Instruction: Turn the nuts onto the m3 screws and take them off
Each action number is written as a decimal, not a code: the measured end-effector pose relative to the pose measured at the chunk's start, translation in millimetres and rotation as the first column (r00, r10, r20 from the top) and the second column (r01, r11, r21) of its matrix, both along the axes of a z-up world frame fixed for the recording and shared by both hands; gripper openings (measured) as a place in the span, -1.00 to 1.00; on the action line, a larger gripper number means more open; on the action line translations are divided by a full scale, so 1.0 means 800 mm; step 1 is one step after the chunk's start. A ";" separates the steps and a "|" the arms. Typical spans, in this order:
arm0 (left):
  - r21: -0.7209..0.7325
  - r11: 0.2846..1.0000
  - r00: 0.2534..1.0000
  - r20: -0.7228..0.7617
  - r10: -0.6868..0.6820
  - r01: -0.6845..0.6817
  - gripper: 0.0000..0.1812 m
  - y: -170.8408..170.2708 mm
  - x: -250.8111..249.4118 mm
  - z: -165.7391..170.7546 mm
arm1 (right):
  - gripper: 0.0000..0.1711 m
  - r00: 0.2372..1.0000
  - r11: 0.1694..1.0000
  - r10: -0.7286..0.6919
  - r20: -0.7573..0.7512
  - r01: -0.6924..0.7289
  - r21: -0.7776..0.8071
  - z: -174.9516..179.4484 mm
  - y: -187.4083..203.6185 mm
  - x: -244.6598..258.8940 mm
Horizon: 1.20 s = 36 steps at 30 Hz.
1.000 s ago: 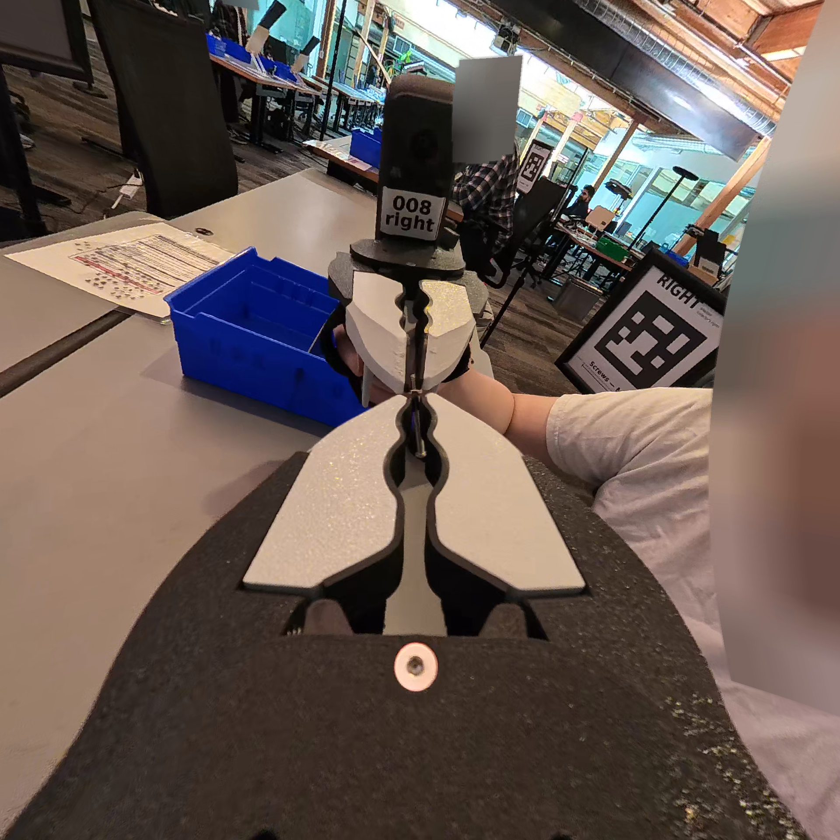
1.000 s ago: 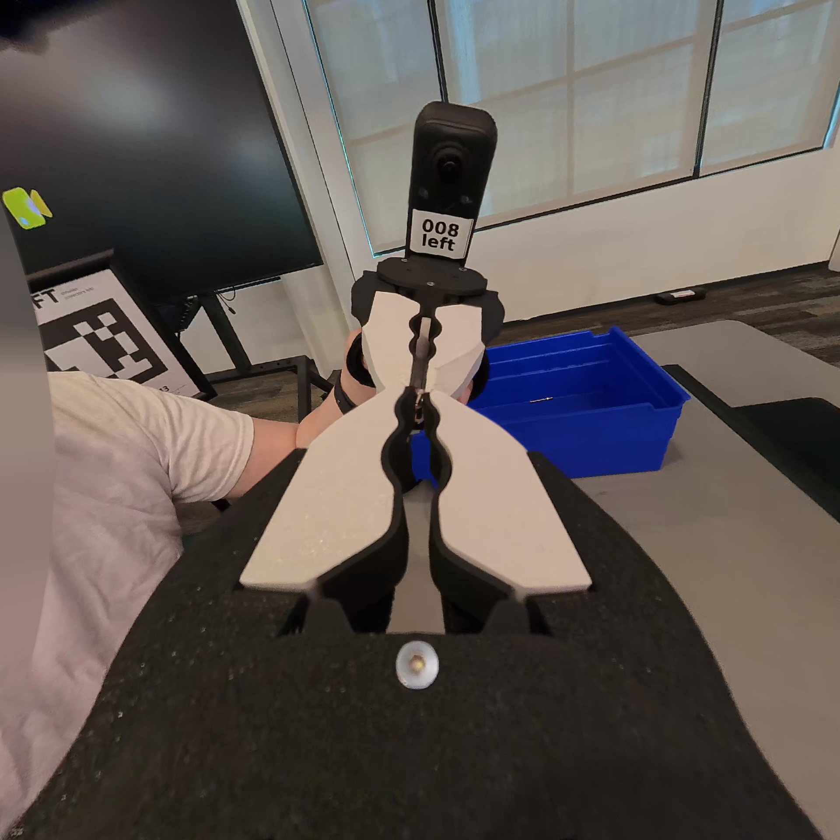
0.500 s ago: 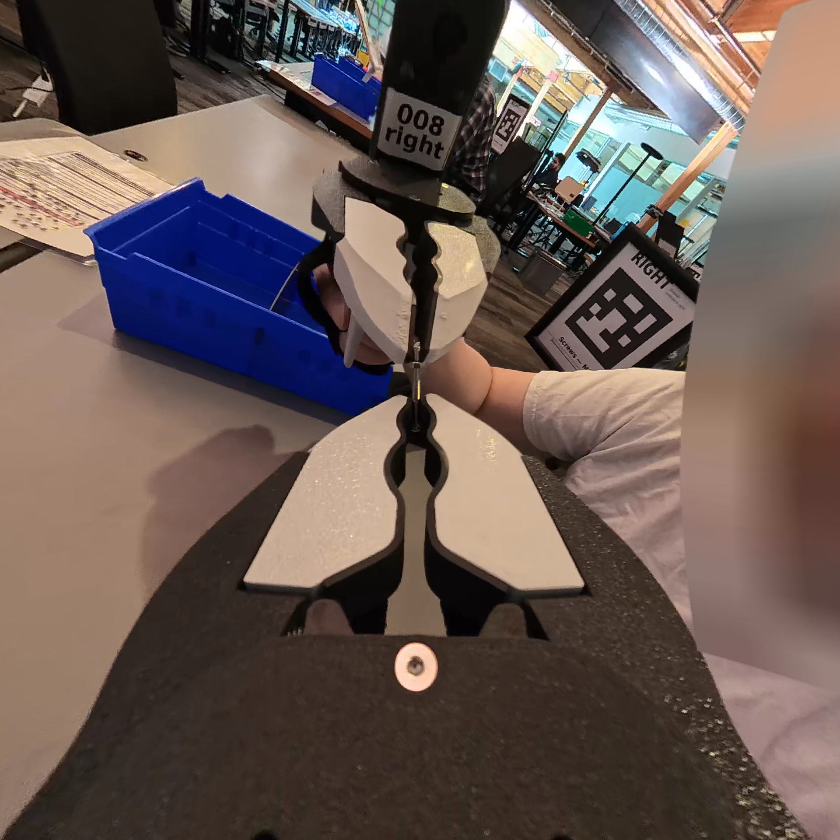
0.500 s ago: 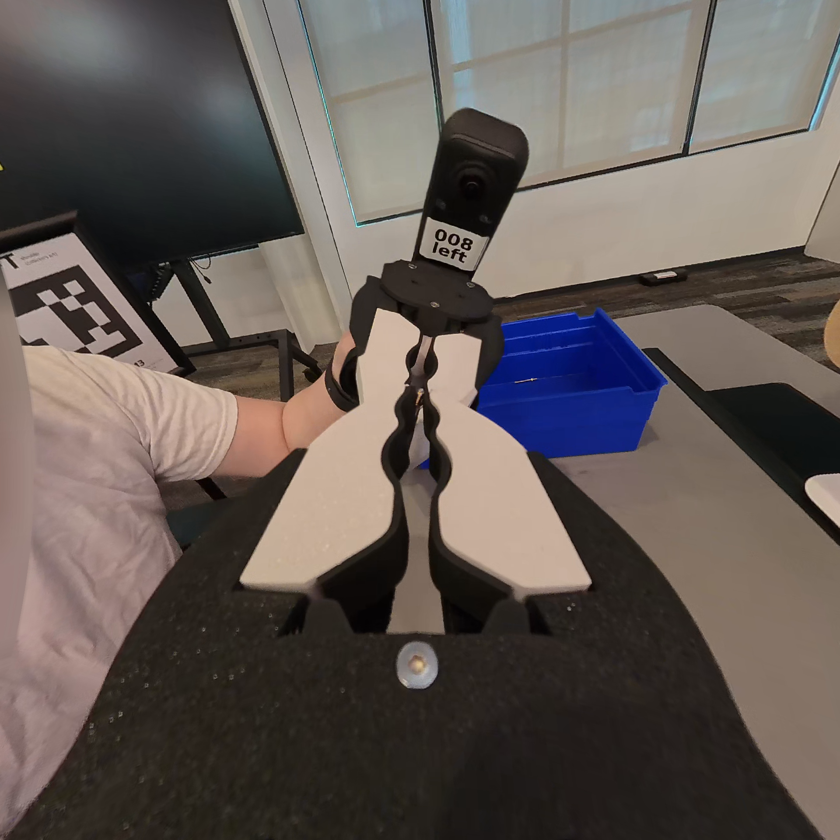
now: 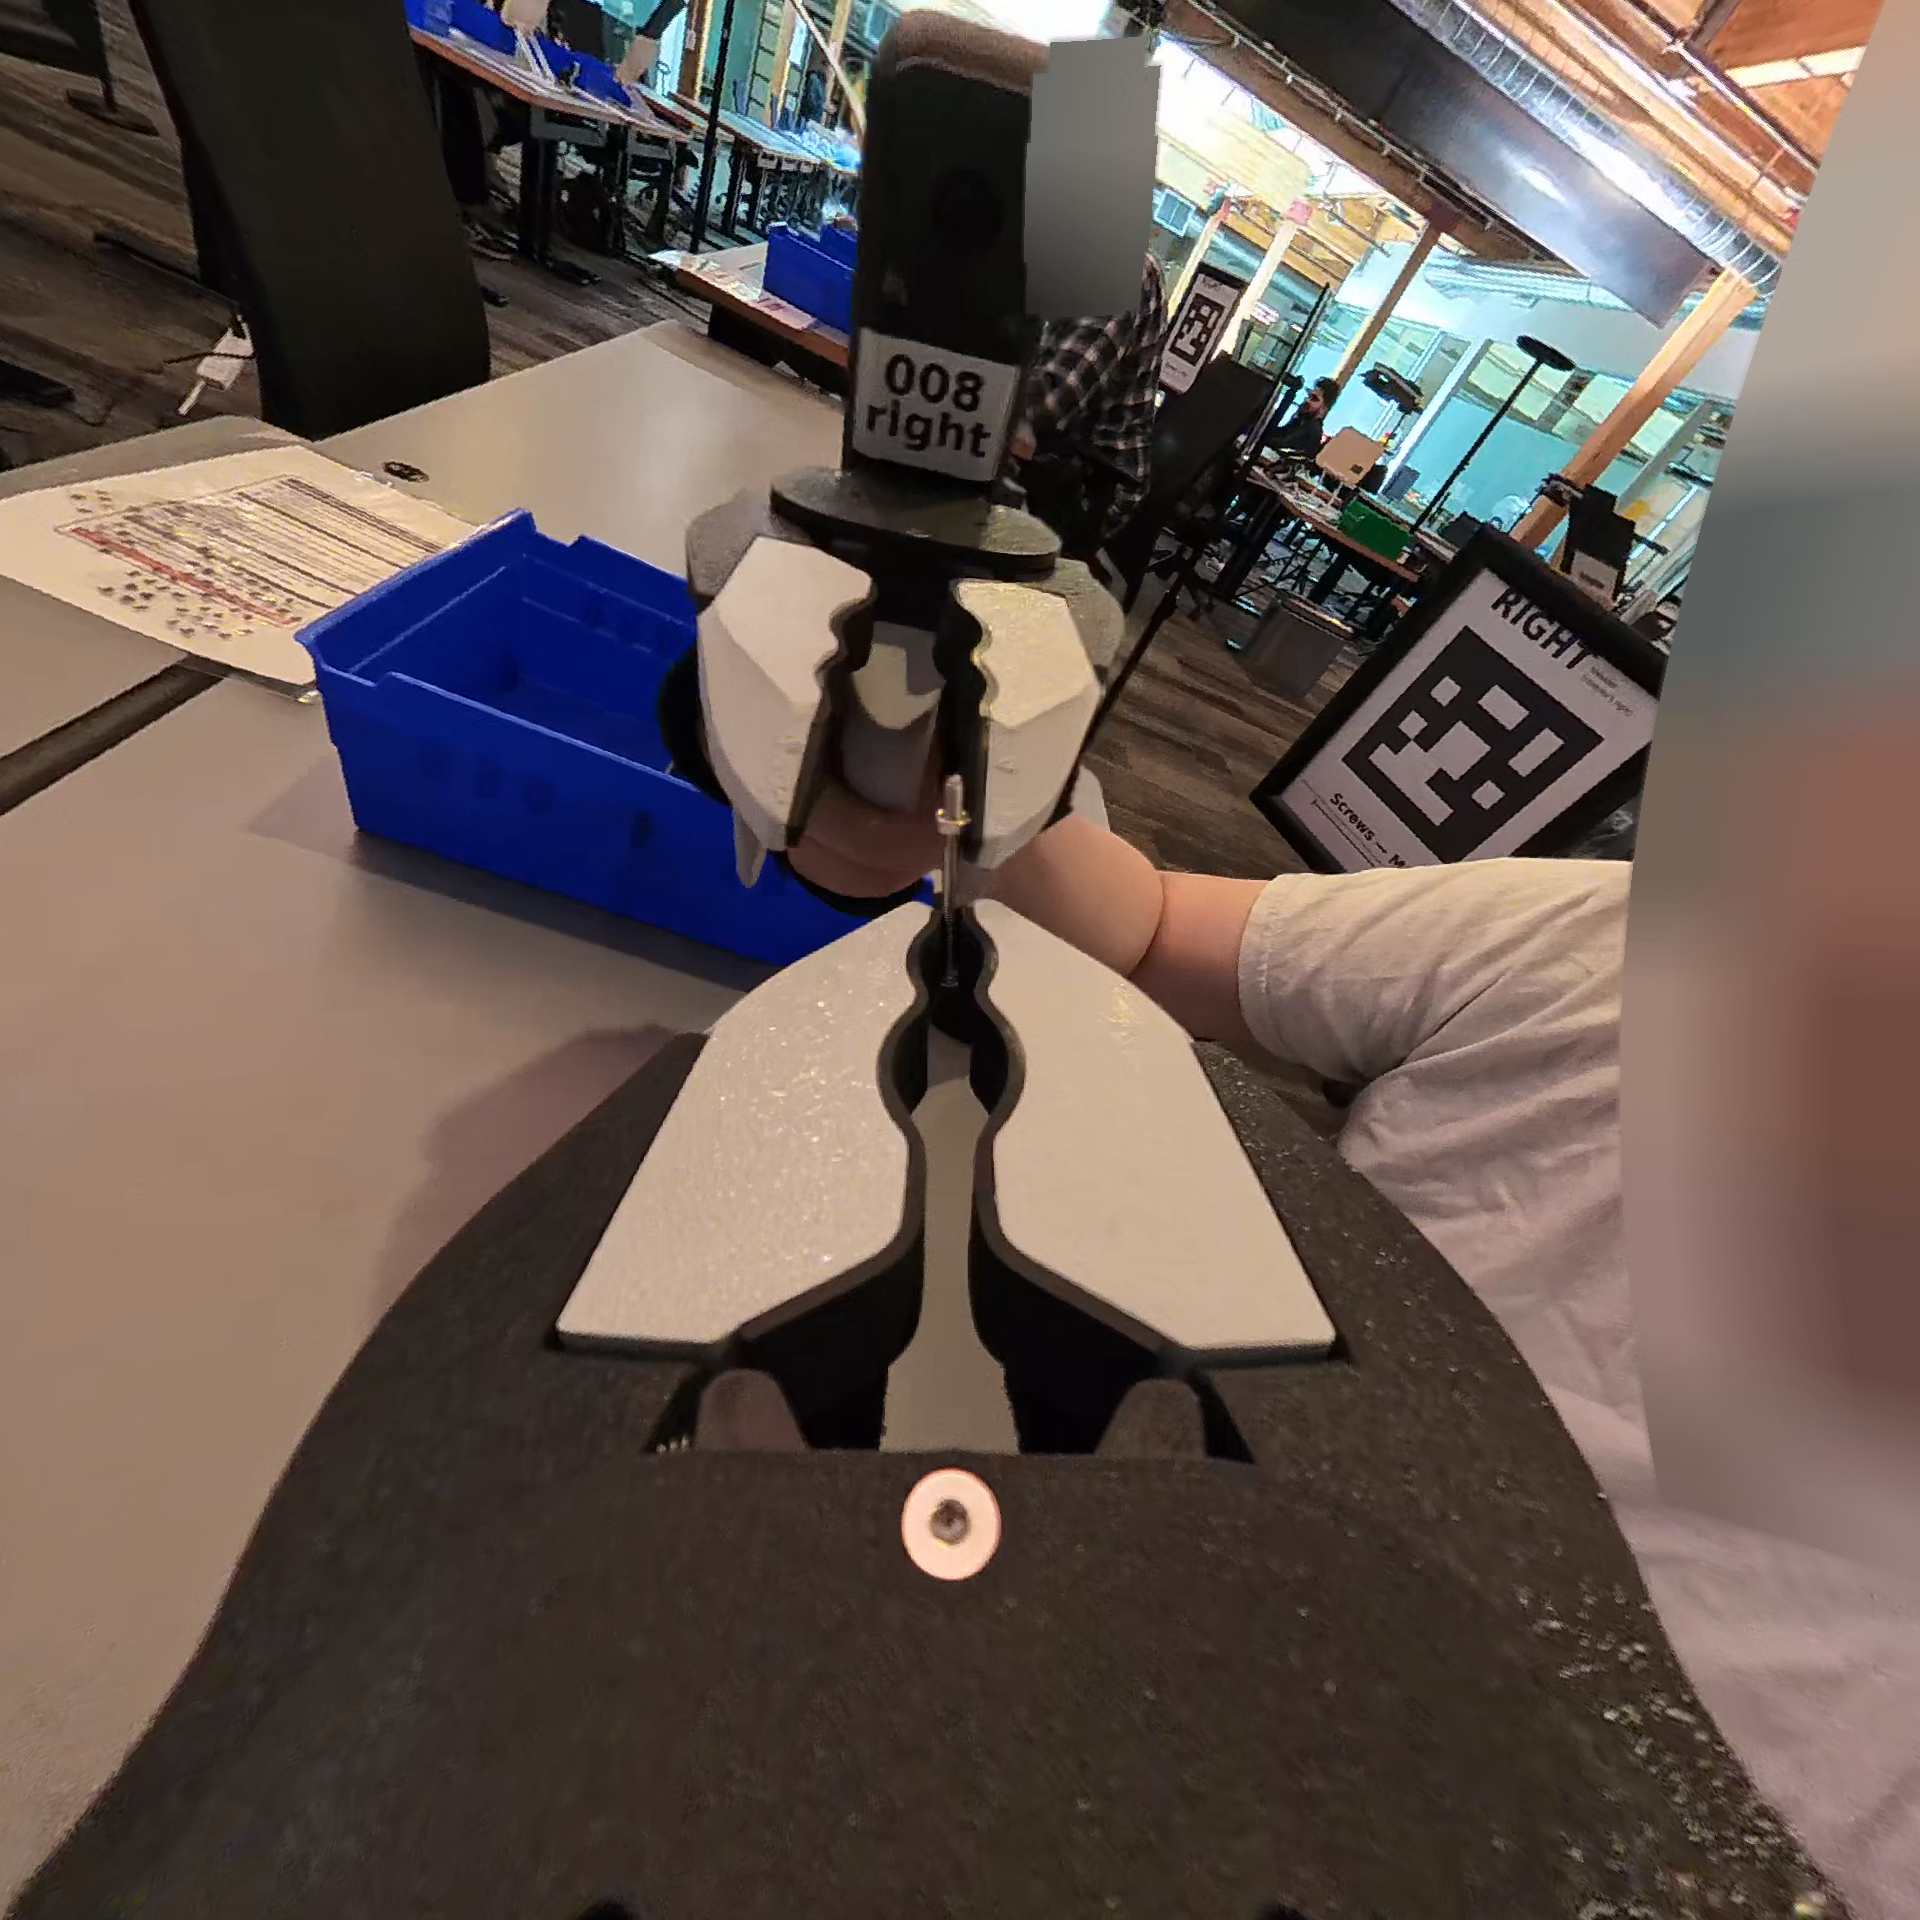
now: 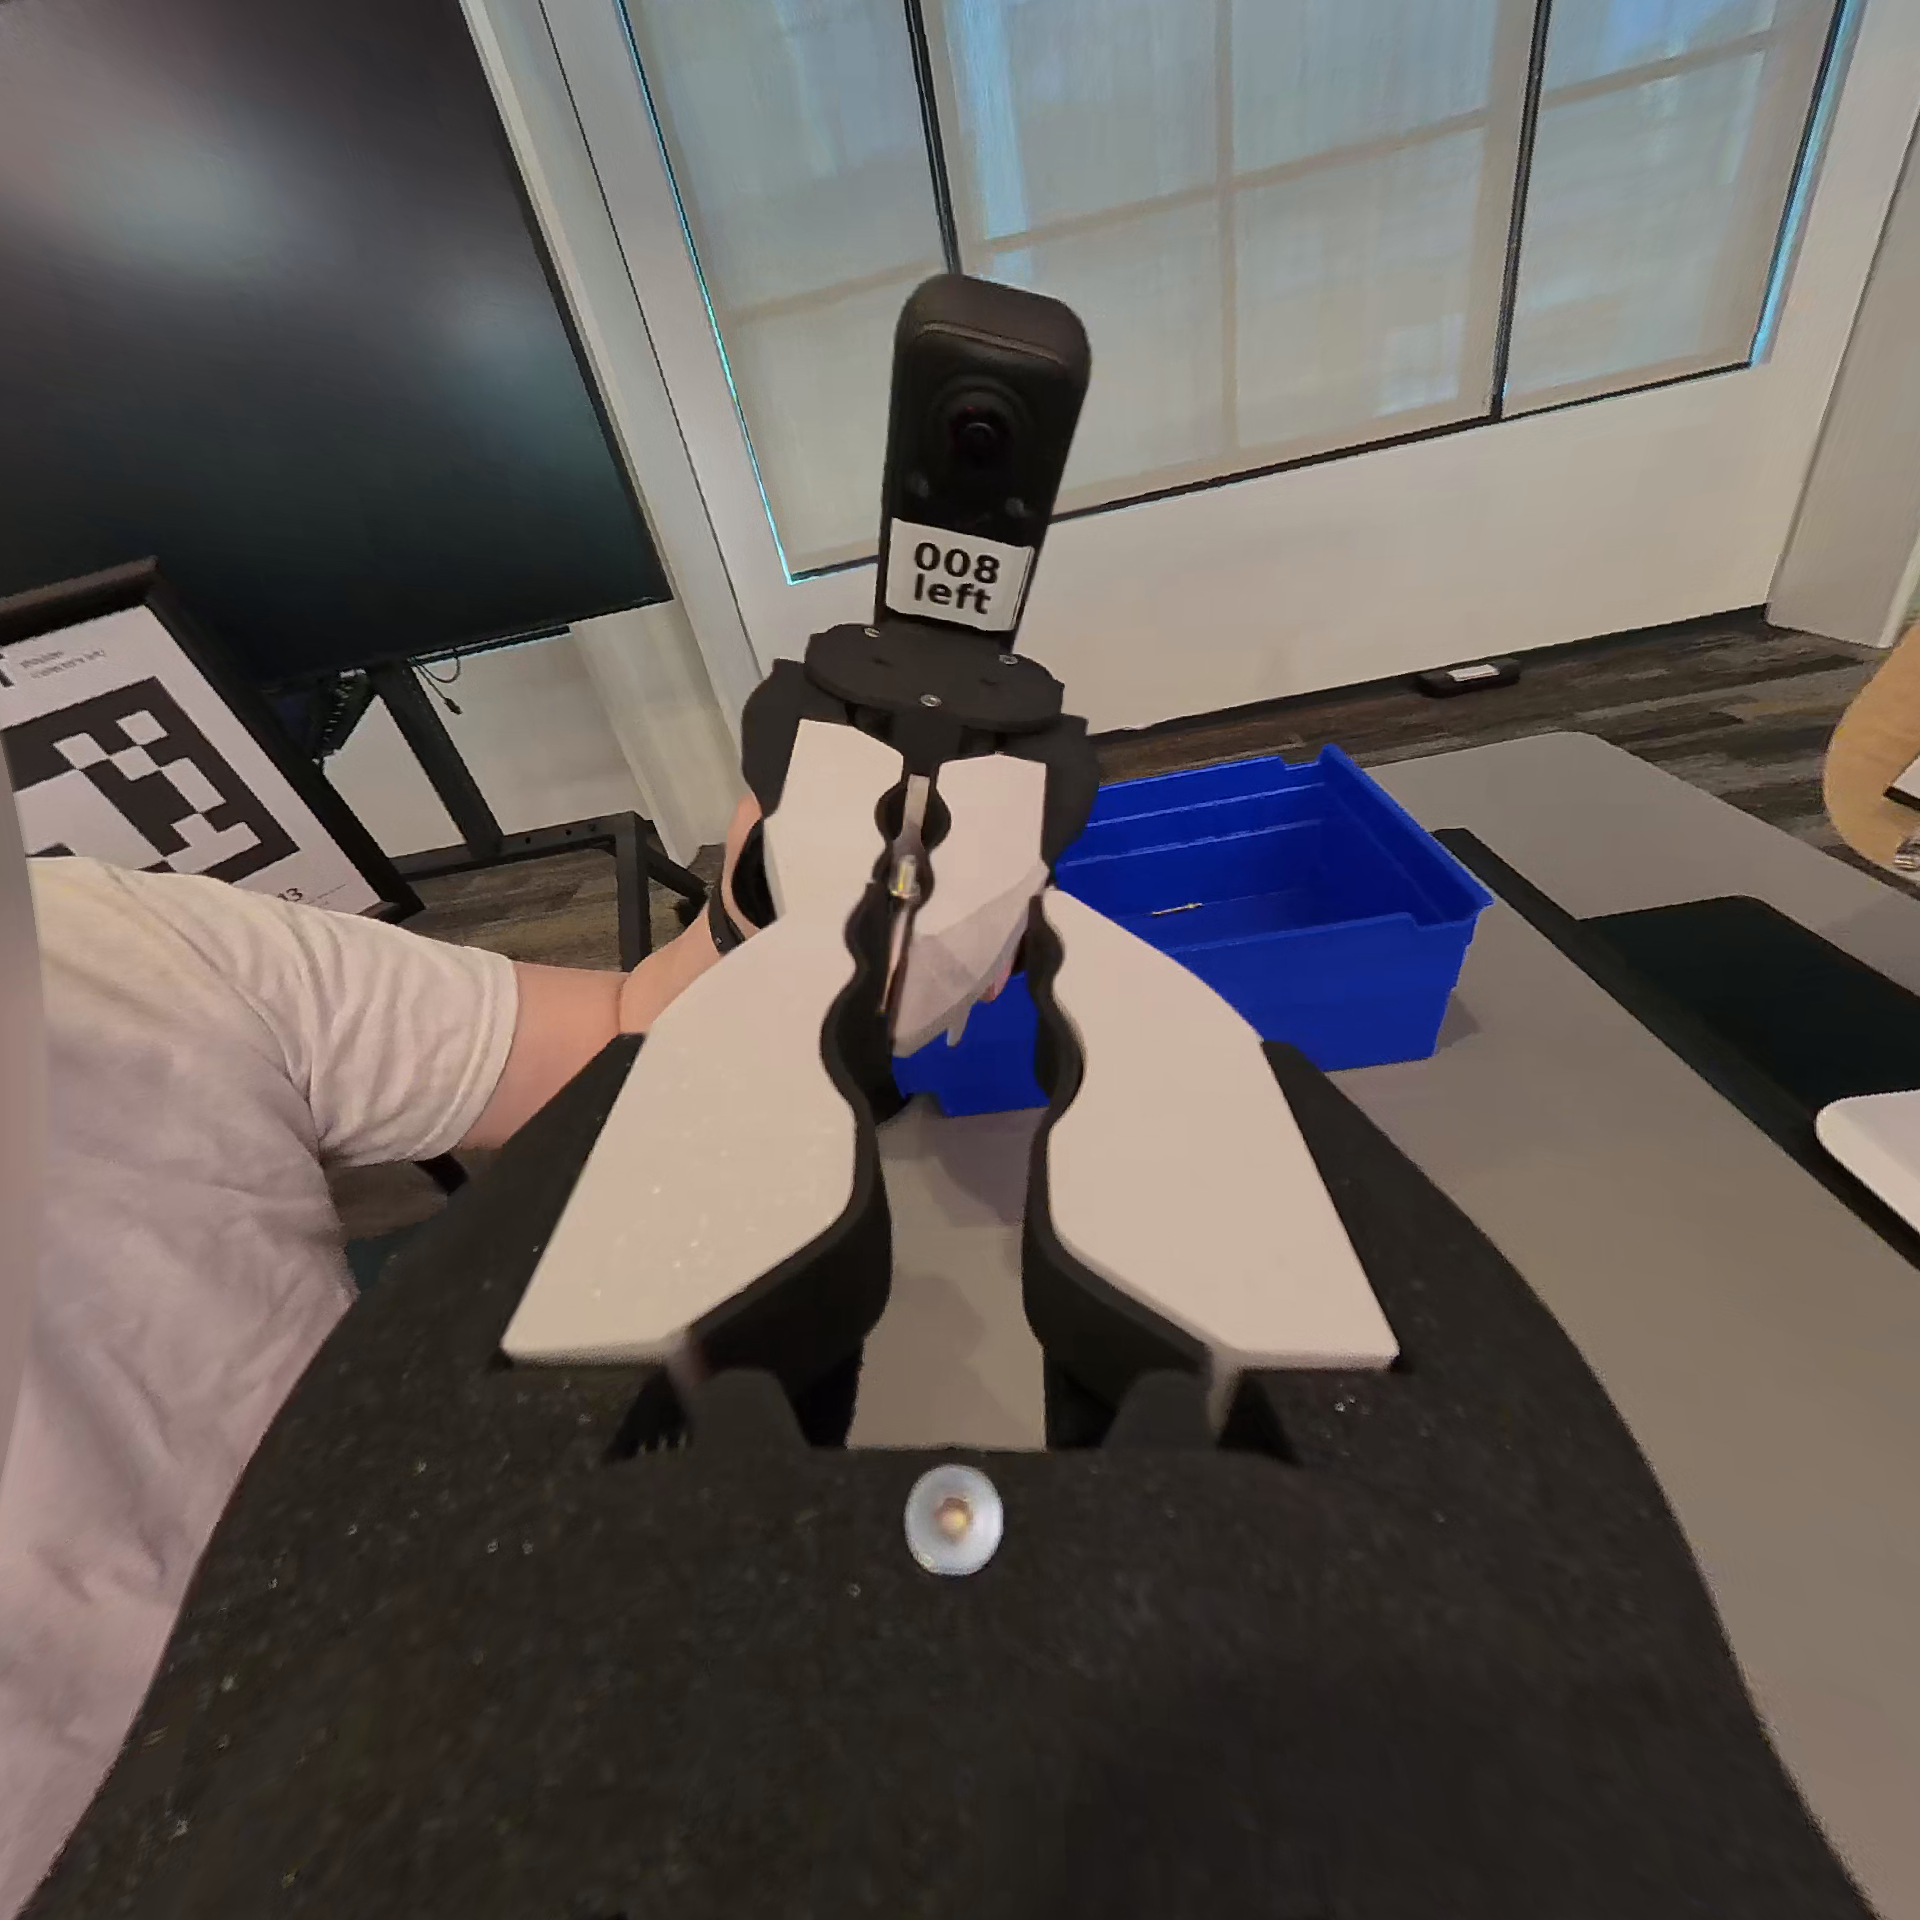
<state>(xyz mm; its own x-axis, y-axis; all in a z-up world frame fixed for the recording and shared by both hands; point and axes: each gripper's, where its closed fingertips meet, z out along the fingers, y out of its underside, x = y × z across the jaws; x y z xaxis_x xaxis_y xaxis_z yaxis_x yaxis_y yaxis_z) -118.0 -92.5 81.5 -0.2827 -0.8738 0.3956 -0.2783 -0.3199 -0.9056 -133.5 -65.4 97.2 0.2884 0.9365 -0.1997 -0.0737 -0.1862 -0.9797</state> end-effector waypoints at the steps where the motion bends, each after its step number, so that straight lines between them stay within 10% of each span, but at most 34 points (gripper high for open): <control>1: 0.009 1.000 1.000 0.008 0.011 -0.011 -0.98 0.001 0.000 0.002 | -0.71 1.000 1.000 0.013 -0.011 -0.013 -0.010 0.001 0.001 0.004; 36: 0.011 1.000 0.998 0.056 -0.005 0.005 -0.98 -0.010 0.001 0.014 | -0.87 0.982 0.989 0.116 -0.147 -0.127 -0.070 0.014 -0.006 0.012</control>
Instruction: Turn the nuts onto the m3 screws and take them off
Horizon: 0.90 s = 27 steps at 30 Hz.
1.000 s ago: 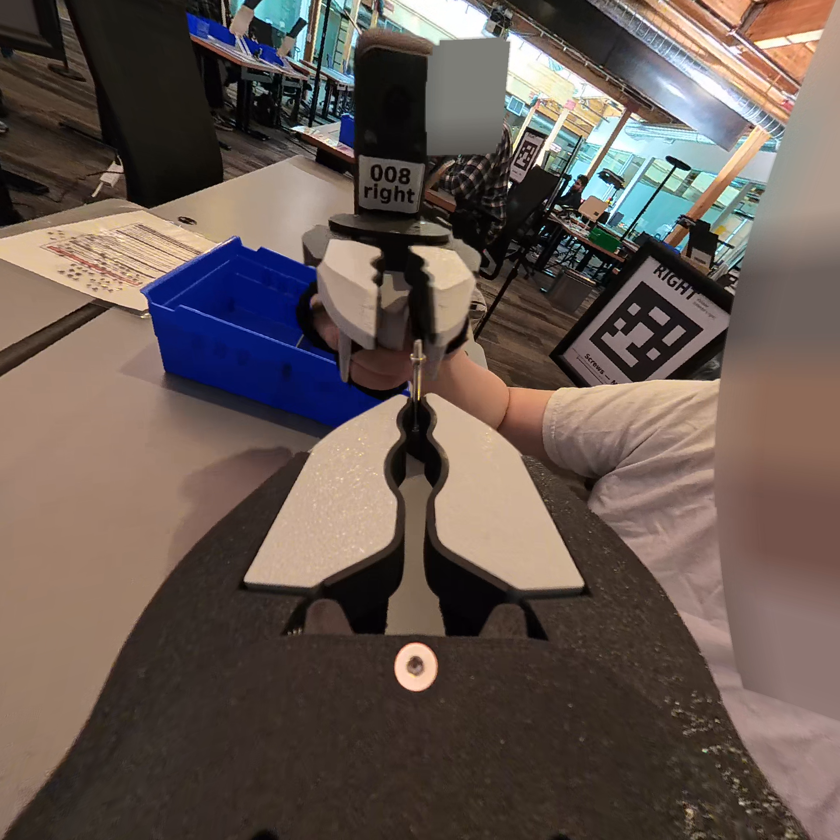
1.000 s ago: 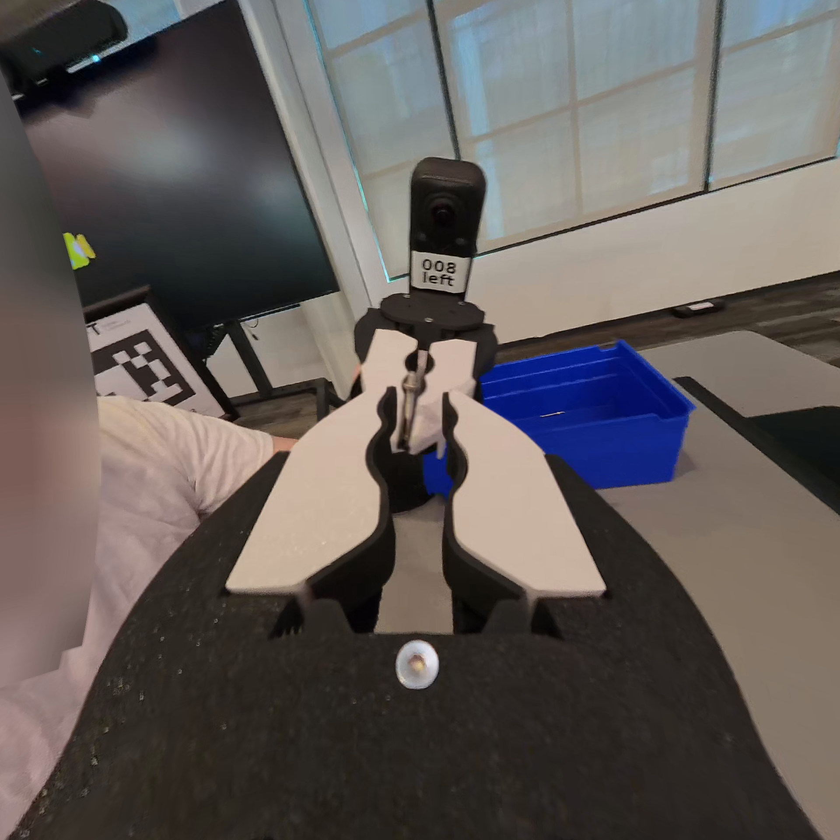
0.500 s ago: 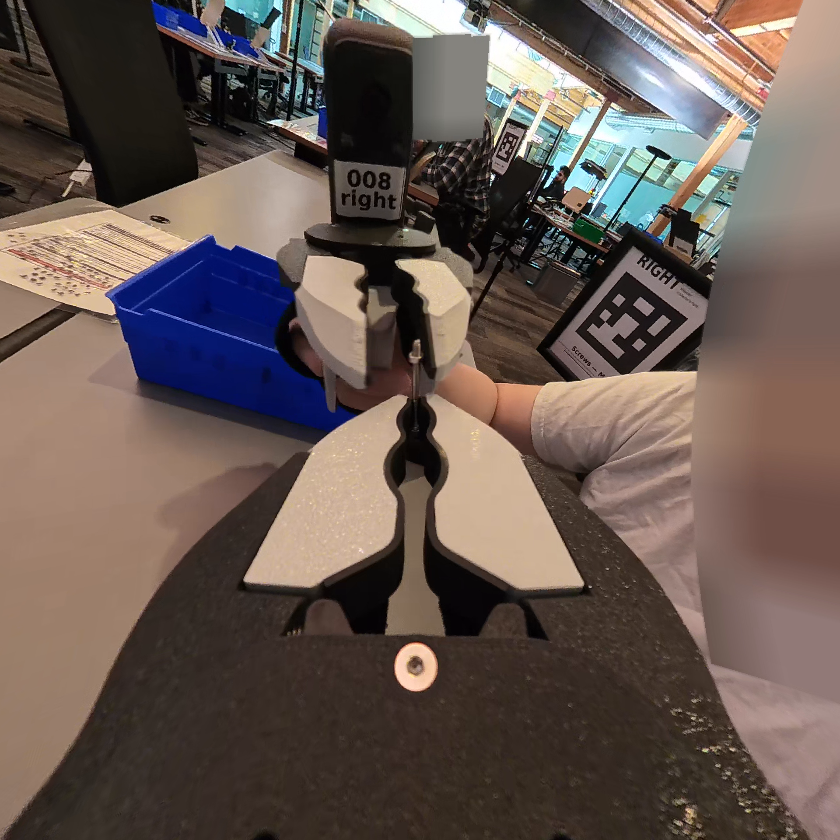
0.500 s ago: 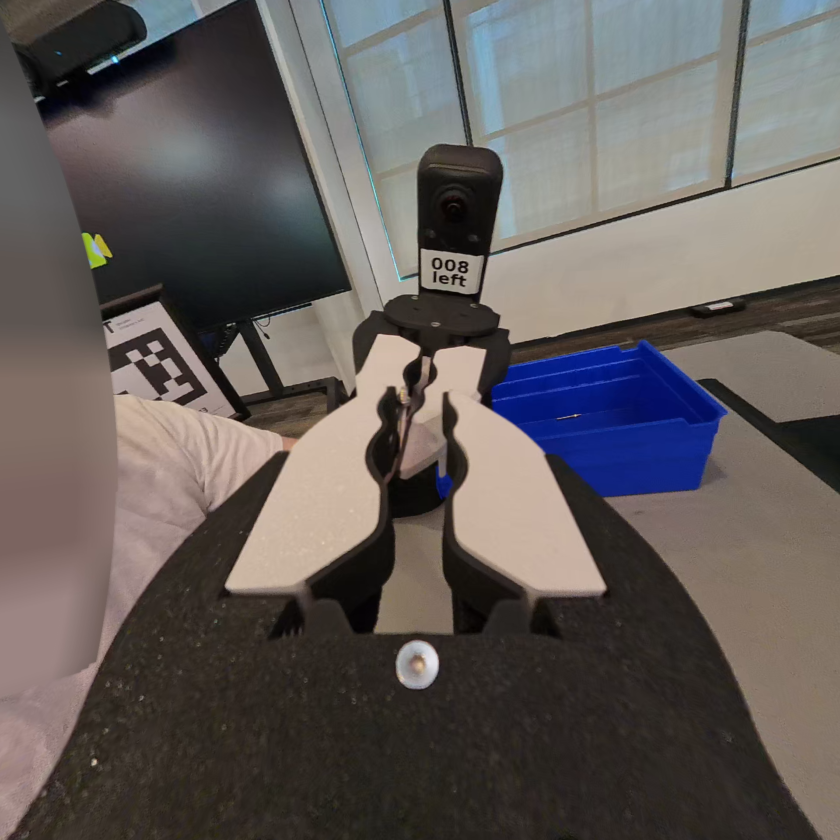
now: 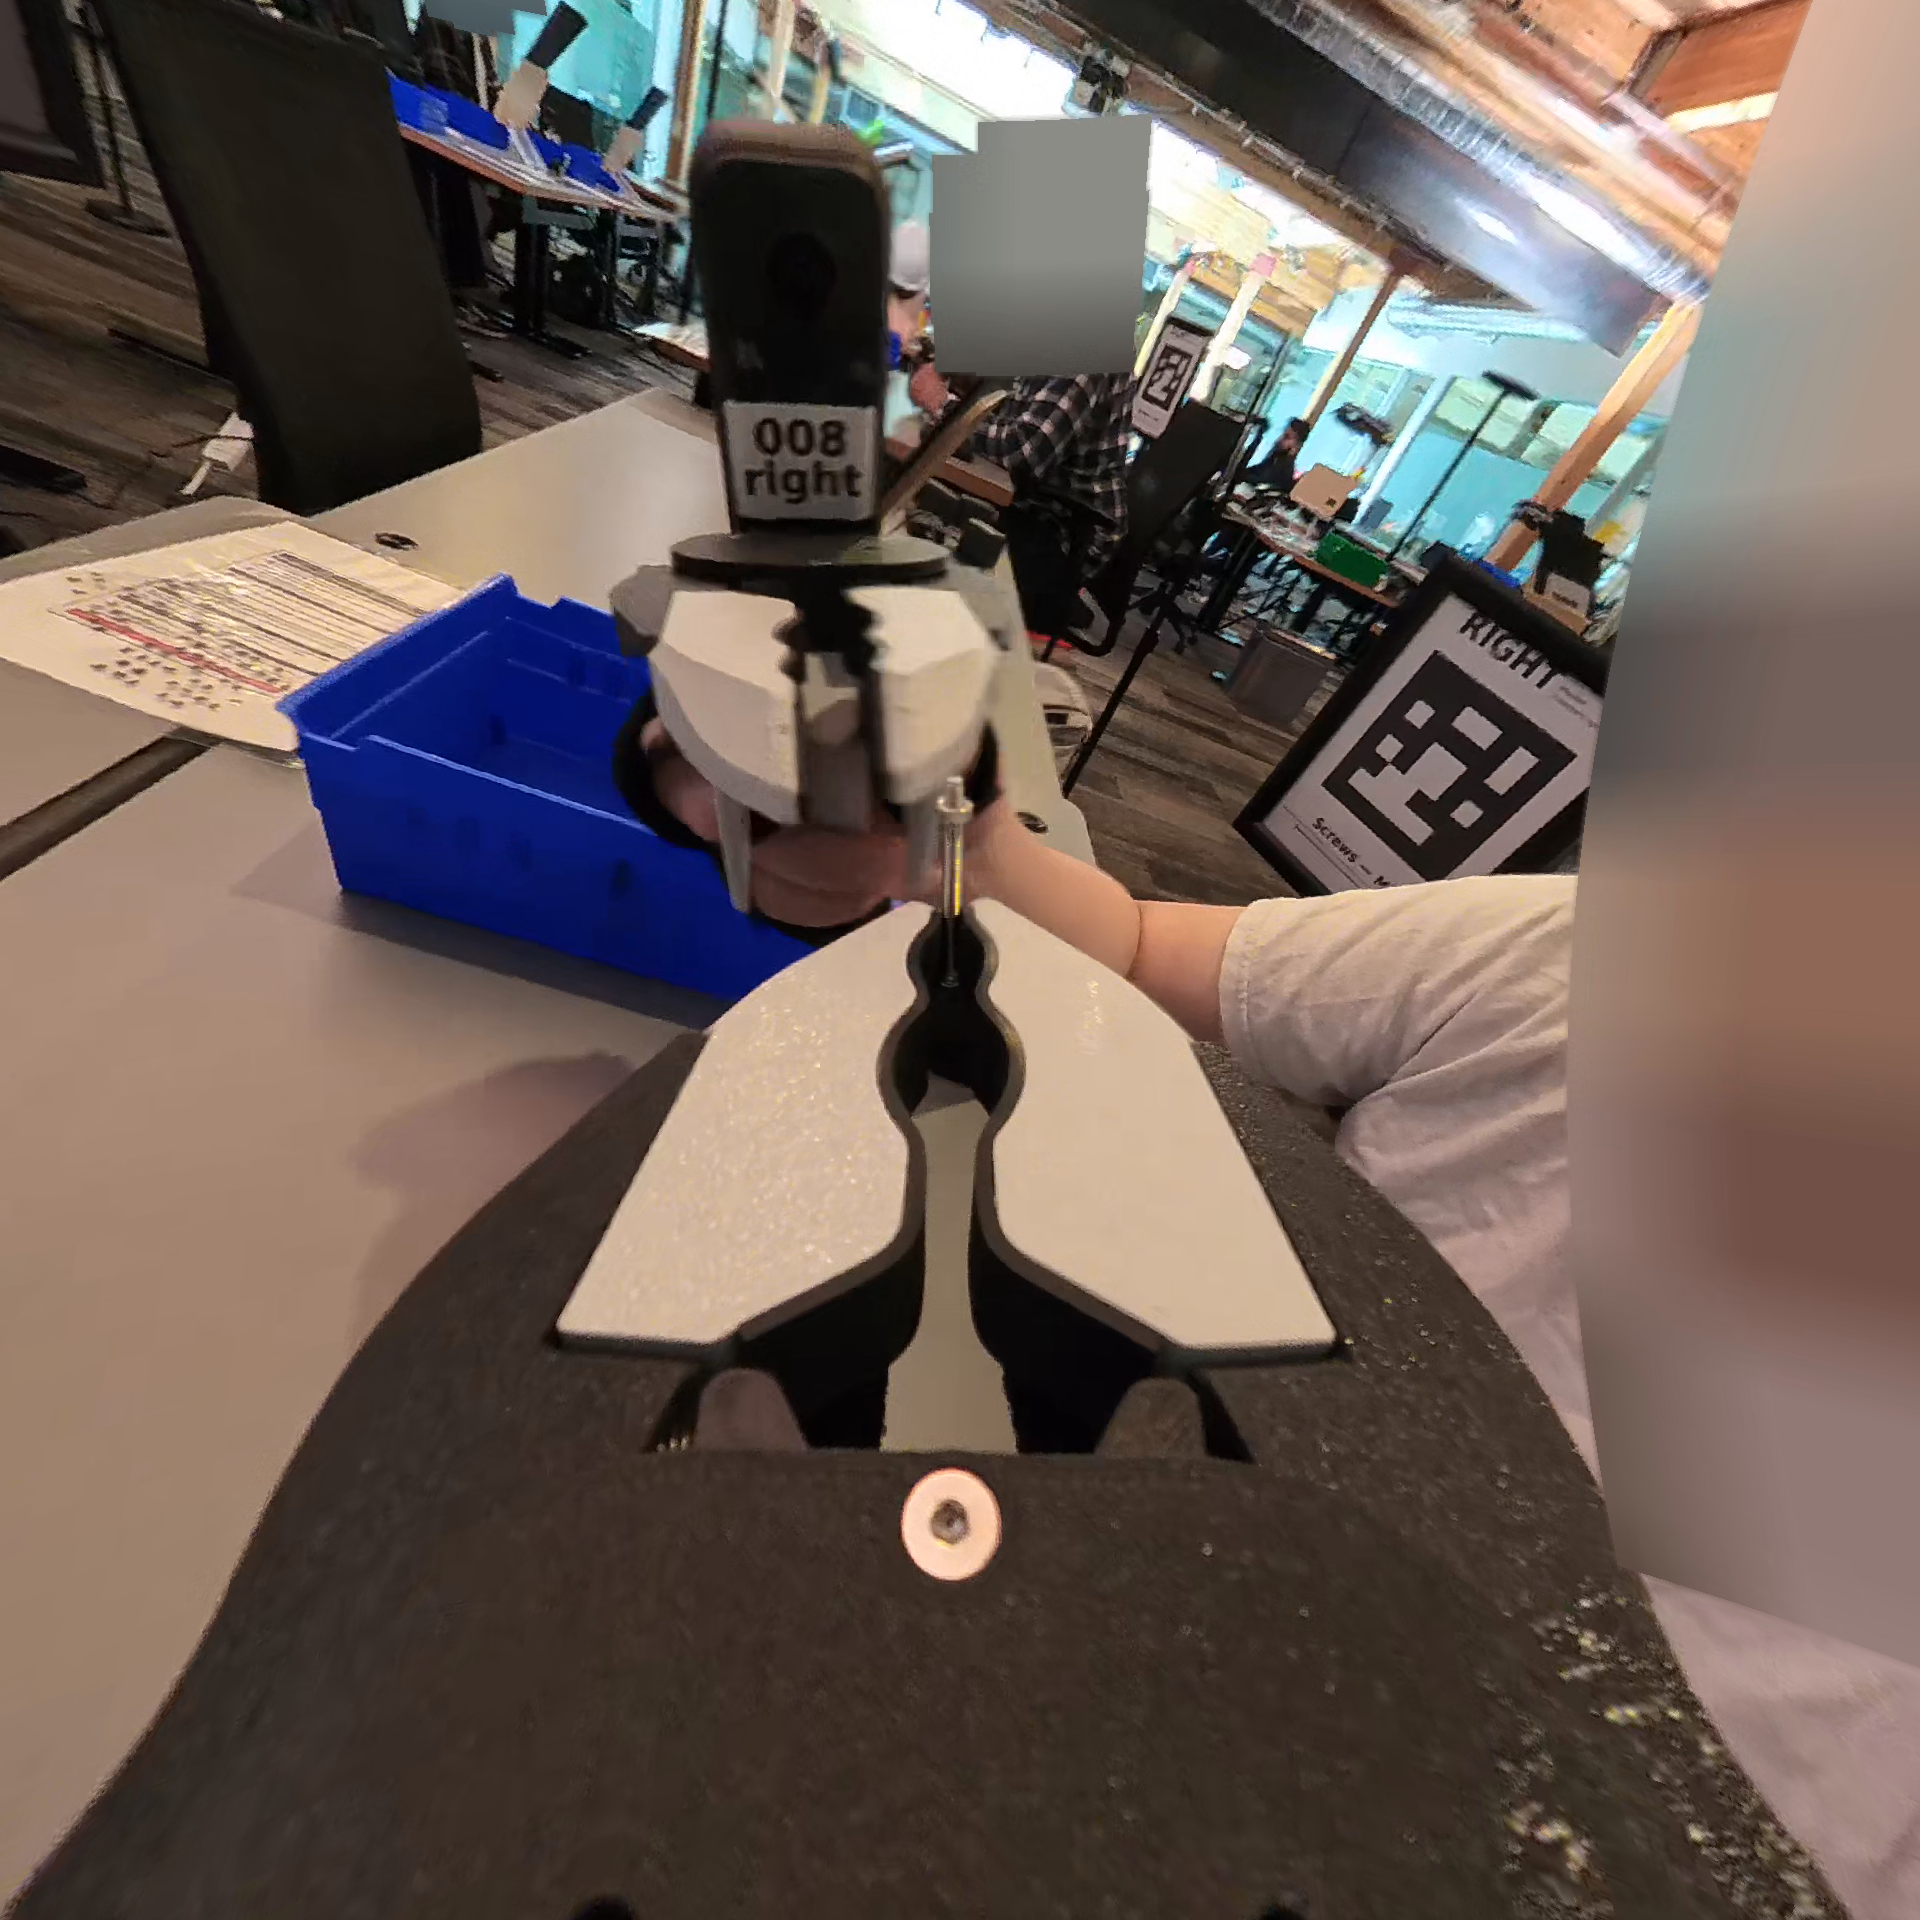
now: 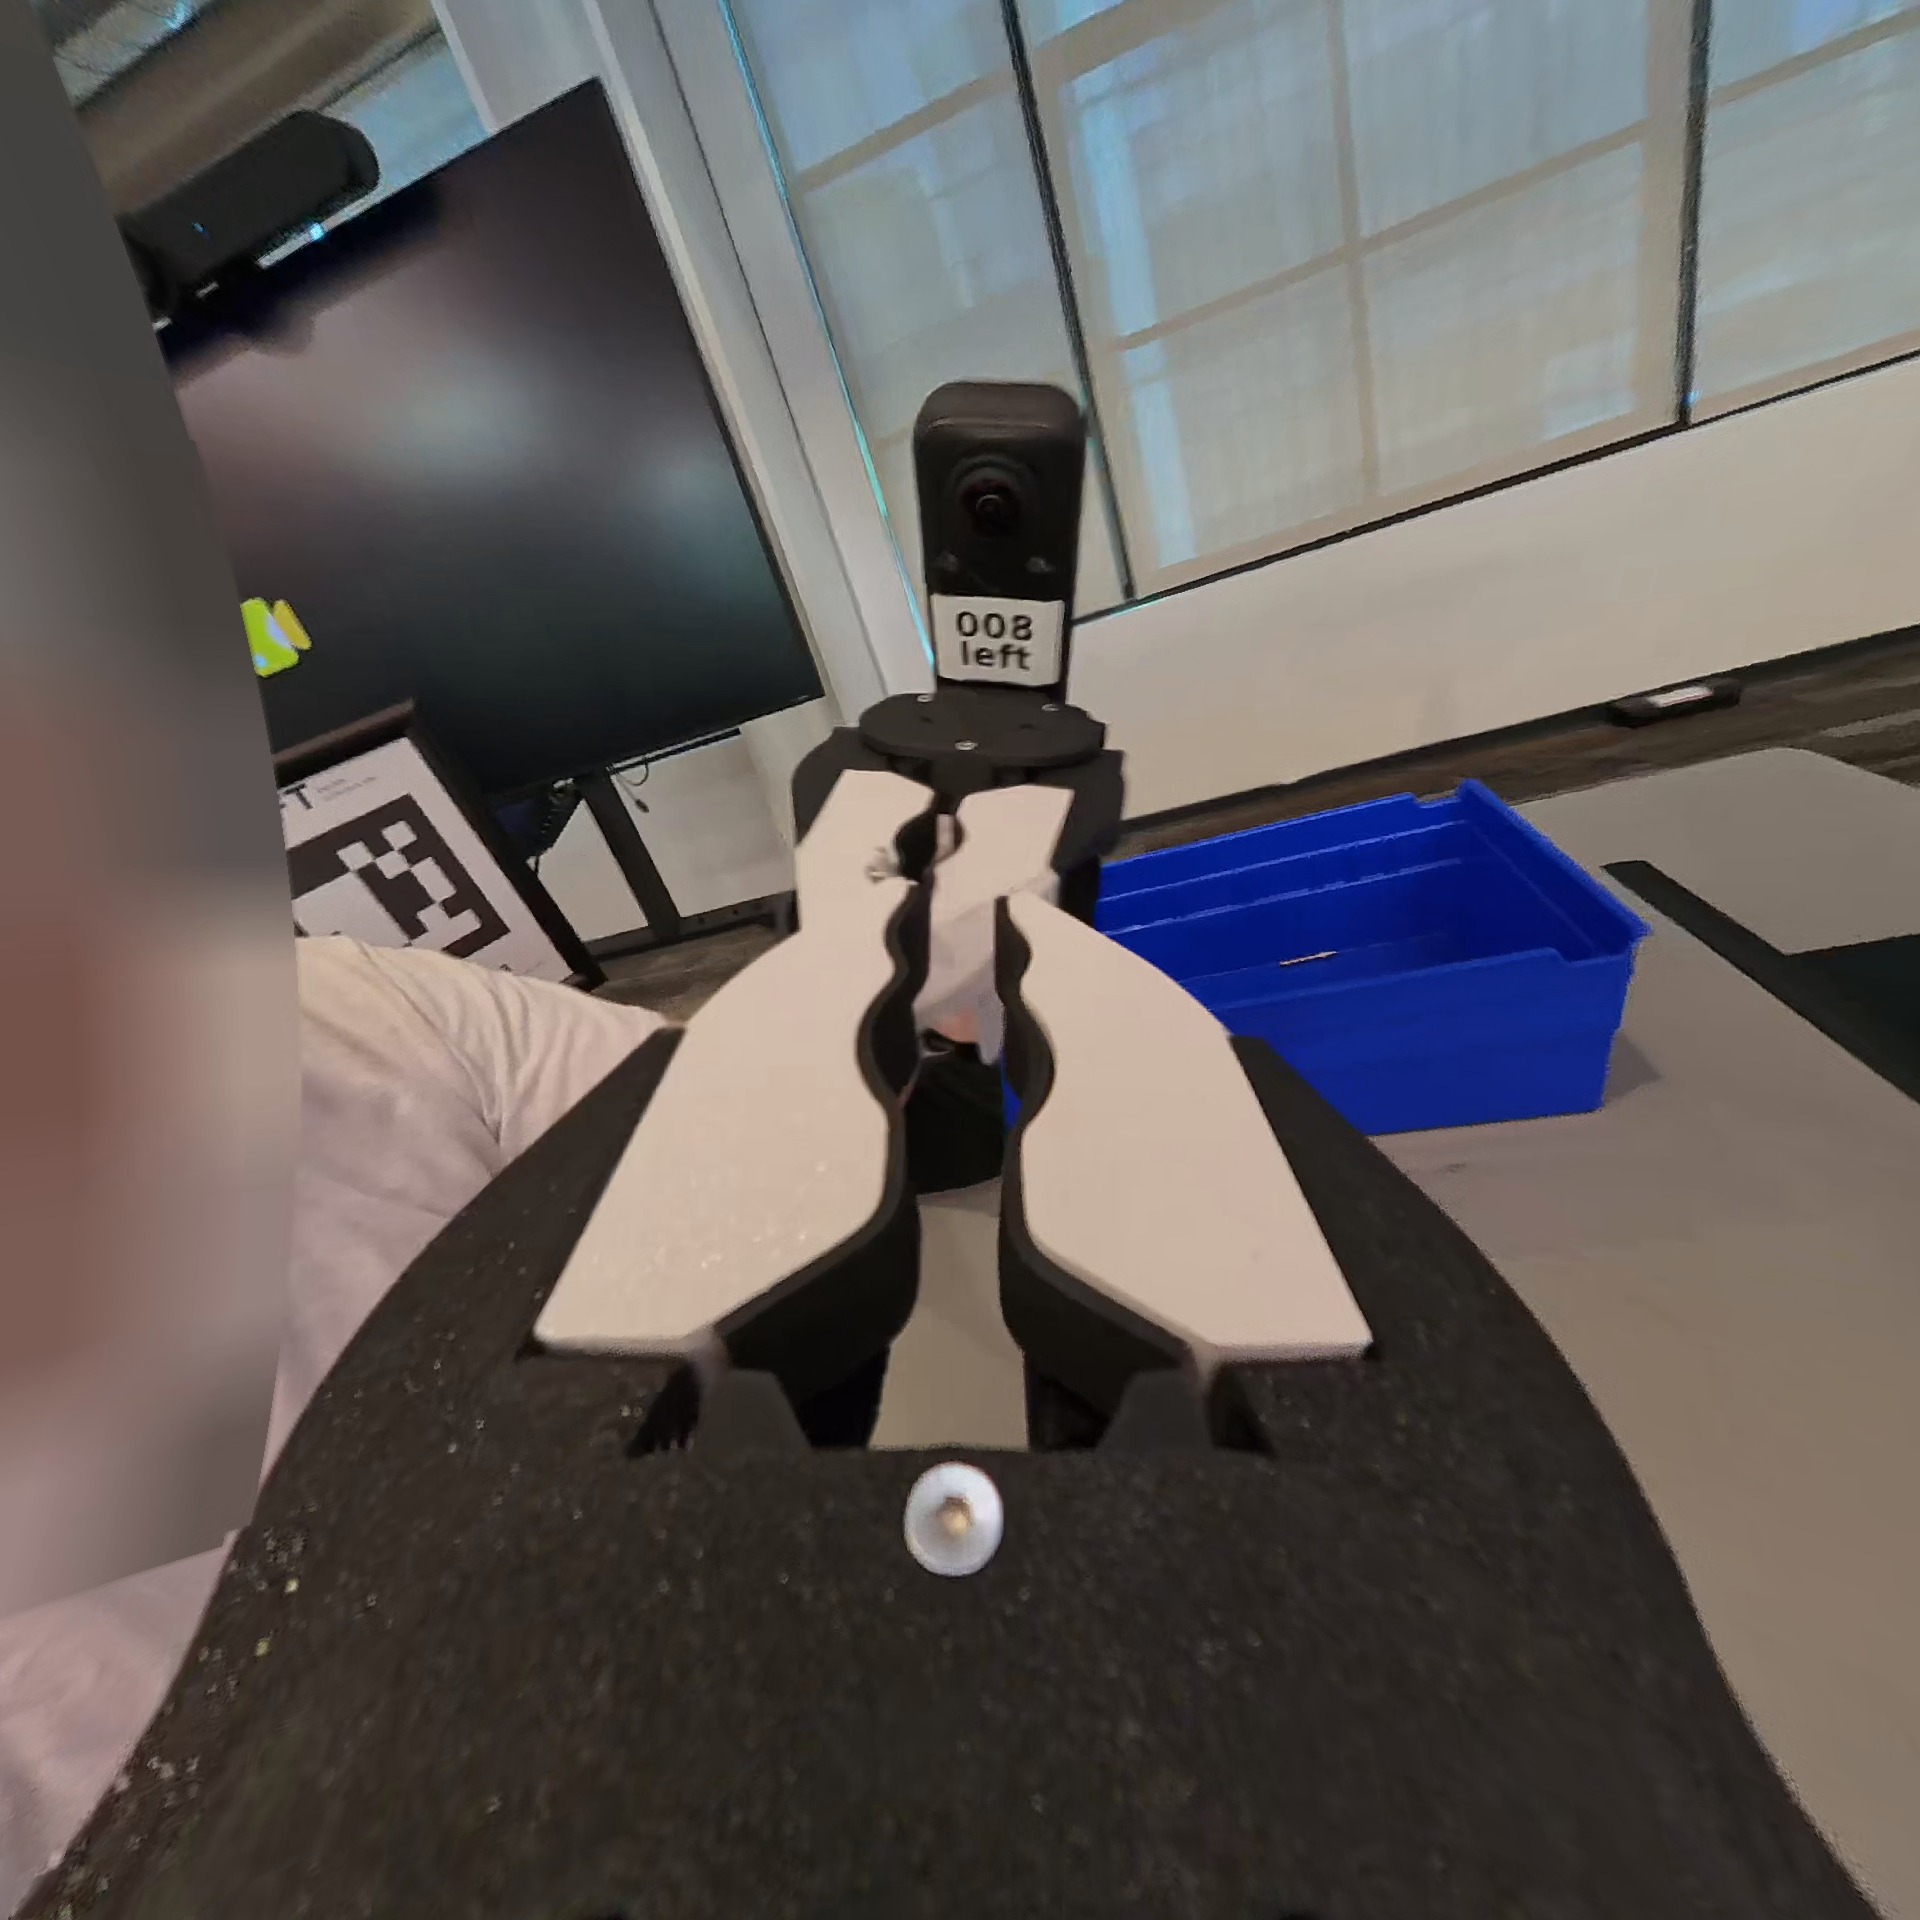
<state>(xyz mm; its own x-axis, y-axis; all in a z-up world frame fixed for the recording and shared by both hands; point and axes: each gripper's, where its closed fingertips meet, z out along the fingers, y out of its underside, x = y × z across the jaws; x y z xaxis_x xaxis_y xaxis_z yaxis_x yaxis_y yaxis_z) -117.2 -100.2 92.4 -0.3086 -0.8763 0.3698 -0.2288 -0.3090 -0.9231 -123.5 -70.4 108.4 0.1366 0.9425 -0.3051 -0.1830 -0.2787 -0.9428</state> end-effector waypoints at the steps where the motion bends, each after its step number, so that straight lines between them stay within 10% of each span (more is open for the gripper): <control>1: -0.016 1.000 1.000 0.004 -0.009 0.009 -0.99 0.000 -0.002 0.003 | -0.86 1.000 1.000 -0.016 -0.010 0.016 0.000 0.002 0.004 0.006; 27: 0.007 1.000 1.000 0.019 -0.008 0.008 -0.99 -0.007 -0.003 0.008 | -0.79 0.997 0.998 0.061 -0.037 -0.060 0.028 0.014 -0.017 -0.003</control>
